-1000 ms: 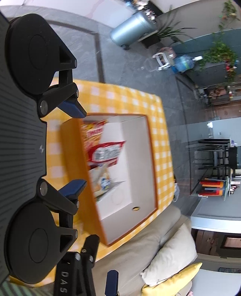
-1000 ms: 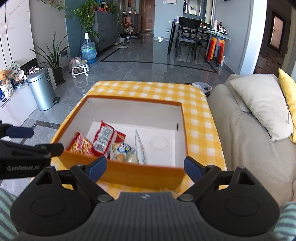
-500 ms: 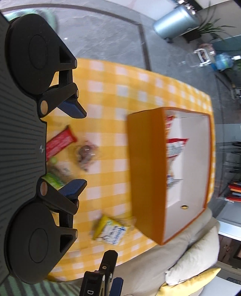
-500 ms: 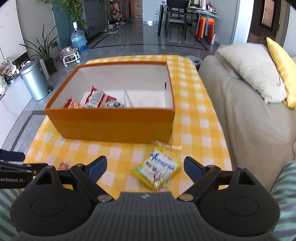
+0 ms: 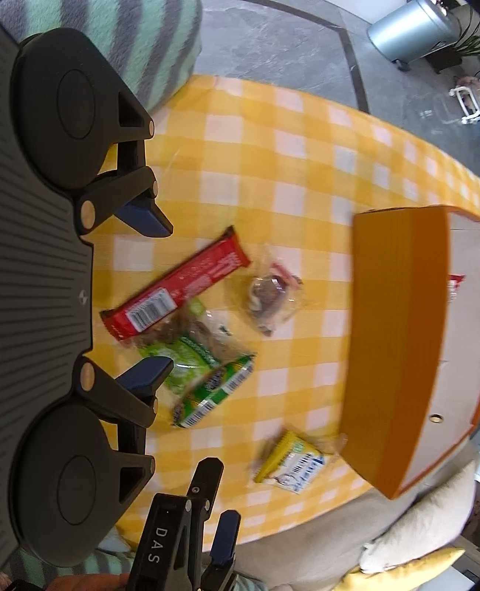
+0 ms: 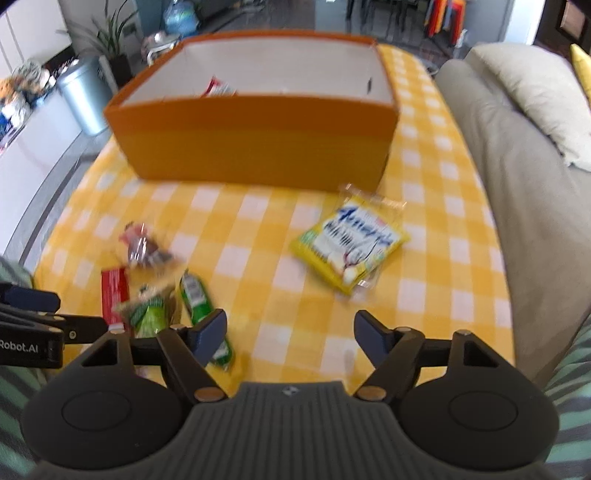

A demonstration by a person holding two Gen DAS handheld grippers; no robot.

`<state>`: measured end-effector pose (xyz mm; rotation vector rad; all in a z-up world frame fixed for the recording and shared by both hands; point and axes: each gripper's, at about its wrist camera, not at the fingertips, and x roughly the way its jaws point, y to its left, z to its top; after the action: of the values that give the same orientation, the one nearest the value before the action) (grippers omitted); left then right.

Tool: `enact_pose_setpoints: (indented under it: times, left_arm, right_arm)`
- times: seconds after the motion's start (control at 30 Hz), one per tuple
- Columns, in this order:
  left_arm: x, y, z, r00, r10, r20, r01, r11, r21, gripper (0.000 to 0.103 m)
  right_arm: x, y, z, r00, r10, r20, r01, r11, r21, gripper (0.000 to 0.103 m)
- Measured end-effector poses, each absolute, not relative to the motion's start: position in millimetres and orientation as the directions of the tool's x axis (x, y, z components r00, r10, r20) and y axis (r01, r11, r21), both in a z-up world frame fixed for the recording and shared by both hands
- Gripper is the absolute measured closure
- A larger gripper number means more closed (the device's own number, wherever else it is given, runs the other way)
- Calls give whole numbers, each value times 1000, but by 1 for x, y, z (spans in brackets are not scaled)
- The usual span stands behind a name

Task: Organize snacks
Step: 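Withdraw both tools from the box toward the remaining snacks, then grasp the red chocolate bar with left tool while right tool grasps the green sausage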

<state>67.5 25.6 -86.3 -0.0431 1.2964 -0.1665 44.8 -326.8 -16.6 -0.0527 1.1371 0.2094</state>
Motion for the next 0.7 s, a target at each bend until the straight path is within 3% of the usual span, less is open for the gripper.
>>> enact_pose_setpoints:
  times: [0.37,0.53,0.63,0.7]
  left_arm:
    - [68,24,-117,169,-148,-974,91,987,-134,20]
    - [70,29,-124,165,-140,-976,58,990,-132,30]
    - [72,32,-124,182,-154,-971,38,988,-149,38]
    - [73,32,-124,193,-163,-968,40,987,-158,44]
  right_arm:
    - [43,-311,-44,332,208,-920,-284,952,113,44]
    - [45,-313,-54,320,236,-918,-295,945,140,55]
    - [47,-315,-55,313,272,-910,-295,939,179,65]
    - [48,-314,-54,309,289,-906,-301,933,195,78]
